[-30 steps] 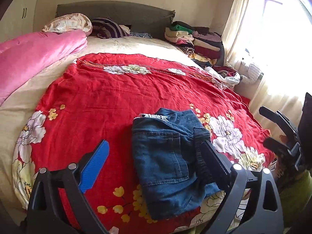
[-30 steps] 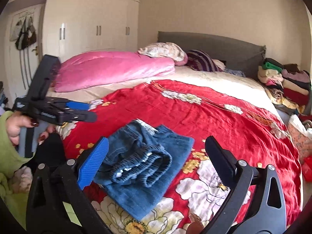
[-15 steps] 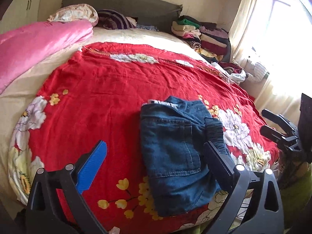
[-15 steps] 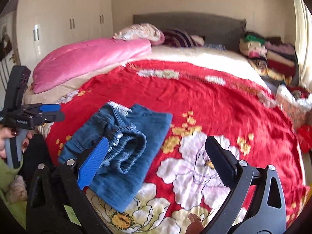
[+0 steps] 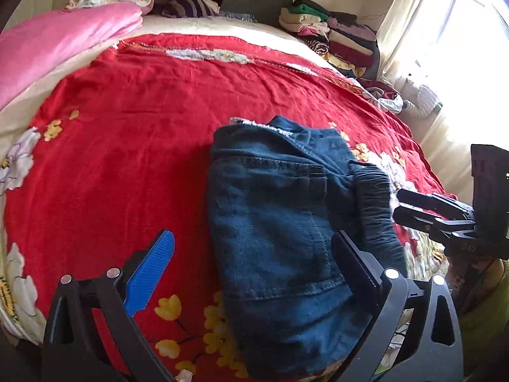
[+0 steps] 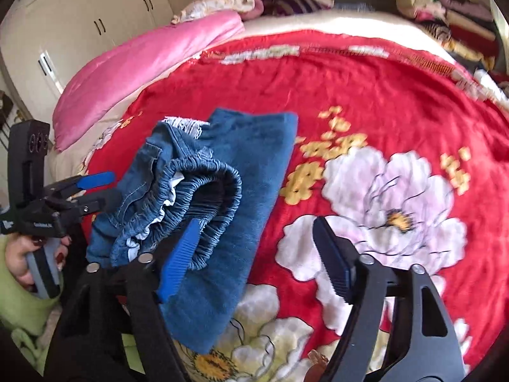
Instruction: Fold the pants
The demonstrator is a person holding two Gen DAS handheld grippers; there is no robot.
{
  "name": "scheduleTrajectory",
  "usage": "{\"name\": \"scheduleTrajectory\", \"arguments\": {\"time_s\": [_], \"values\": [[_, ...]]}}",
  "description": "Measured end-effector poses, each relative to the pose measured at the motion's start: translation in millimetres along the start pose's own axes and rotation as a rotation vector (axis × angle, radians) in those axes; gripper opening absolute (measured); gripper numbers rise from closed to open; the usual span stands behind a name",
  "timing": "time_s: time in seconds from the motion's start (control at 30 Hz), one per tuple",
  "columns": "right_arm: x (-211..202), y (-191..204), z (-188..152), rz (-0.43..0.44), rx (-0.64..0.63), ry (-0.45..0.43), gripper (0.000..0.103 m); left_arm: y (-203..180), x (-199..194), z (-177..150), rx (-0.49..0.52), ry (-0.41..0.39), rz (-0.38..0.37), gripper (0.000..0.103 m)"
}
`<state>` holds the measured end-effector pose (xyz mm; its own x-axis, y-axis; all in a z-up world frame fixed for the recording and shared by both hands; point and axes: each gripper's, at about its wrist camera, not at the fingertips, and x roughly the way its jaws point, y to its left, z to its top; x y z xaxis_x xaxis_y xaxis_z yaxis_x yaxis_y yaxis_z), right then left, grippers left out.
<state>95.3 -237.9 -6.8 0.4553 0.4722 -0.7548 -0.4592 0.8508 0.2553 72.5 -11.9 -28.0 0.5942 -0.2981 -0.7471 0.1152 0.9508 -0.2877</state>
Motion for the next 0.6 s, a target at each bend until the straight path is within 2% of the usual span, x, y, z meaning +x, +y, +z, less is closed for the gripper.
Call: {"name": "scheduleTrajectory", "arguments": {"time_s": [0.1,0.17,0.37,0.4,0.43,0.6], "values": [[13,-2,2,0.042,0.031,0.034,0.055,1,9,0,0.000,0.013,-0.012,0.098],[22,-2,3,0.063,0.038,0.052,0.053,1,15,0,0.001,0.021,-0.010,0.097],[40,3,5,0.093,0.051,0.080,0.055,-2,24,4,0.017,0.027,-0.012,0.096],[41,4,6,0.092,0.049,0.079,0.055,-2,25,5,0.018,0.027,-0.012,0.094],[42,5,6,0.092,0.047,0.078,0.055,-3,26,5,0.019,0.027,-0.015,0.087],[43,5,4,0.100,0.049,0.066,0.056,-6,28,8,0.020,0.026,-0.038,0.074]]}}
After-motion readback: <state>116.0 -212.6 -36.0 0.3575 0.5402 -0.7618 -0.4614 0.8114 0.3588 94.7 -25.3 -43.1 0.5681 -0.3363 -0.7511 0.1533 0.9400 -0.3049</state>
